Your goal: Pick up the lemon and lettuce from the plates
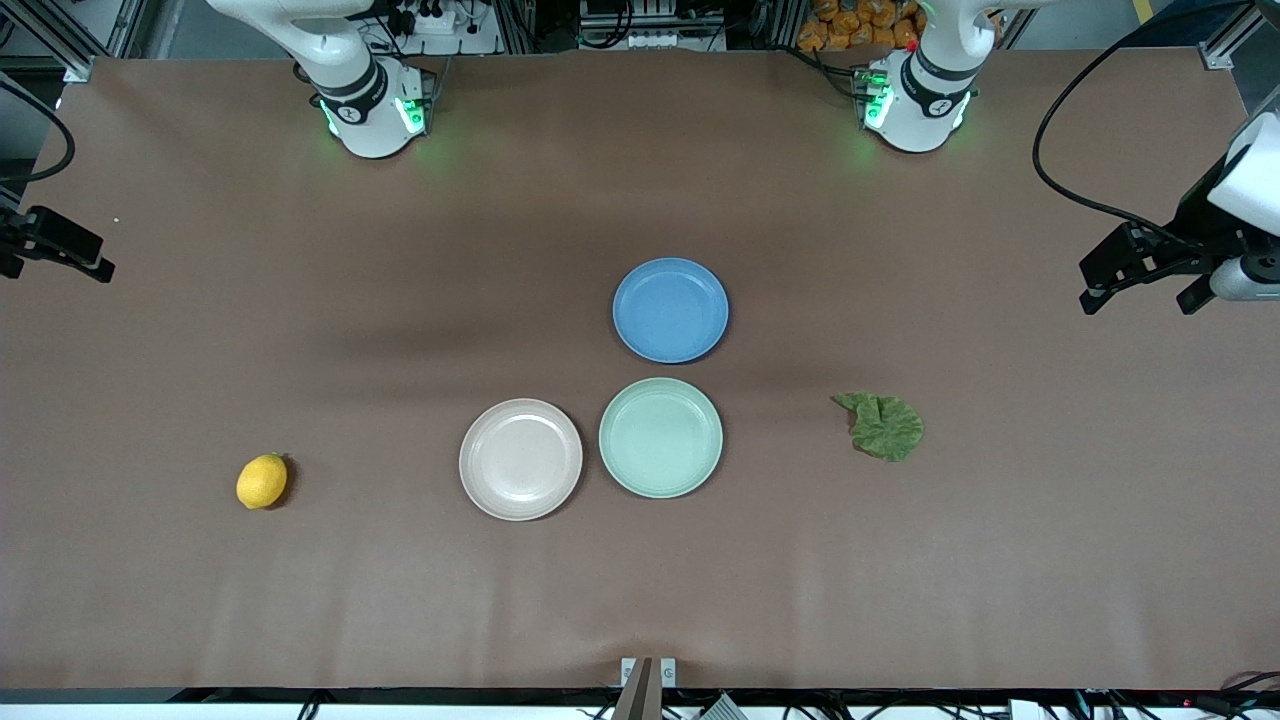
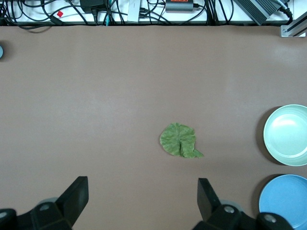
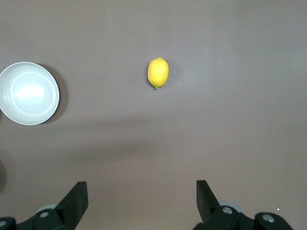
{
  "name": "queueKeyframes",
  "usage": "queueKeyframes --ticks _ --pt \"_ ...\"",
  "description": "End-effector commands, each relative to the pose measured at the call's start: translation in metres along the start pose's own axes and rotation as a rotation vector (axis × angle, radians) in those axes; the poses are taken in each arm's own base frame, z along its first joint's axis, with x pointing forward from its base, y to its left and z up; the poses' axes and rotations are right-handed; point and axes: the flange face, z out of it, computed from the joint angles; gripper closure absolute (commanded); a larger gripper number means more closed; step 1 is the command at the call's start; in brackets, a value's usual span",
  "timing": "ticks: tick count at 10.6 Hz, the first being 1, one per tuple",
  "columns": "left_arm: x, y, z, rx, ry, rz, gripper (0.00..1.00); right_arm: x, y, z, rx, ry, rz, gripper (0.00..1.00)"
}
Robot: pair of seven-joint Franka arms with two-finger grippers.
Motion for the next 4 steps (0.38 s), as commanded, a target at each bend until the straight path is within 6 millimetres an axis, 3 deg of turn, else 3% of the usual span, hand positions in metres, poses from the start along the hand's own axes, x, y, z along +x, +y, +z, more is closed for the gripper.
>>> queueKeyframes --ticks 1,4 --pt "0.0015 0.0017 -0.0033 -0.017 -0.011 -0.018 0.0 -0.0054 0.003 -0.0053 0.0 -0.003 -0.002 0.0" --pt "0.0019 0.0015 -0.0006 -0.015 -0.015 -0.019 0.0 -0.0065 0.003 -0.0069 0.001 -0.002 0.0 0.0"
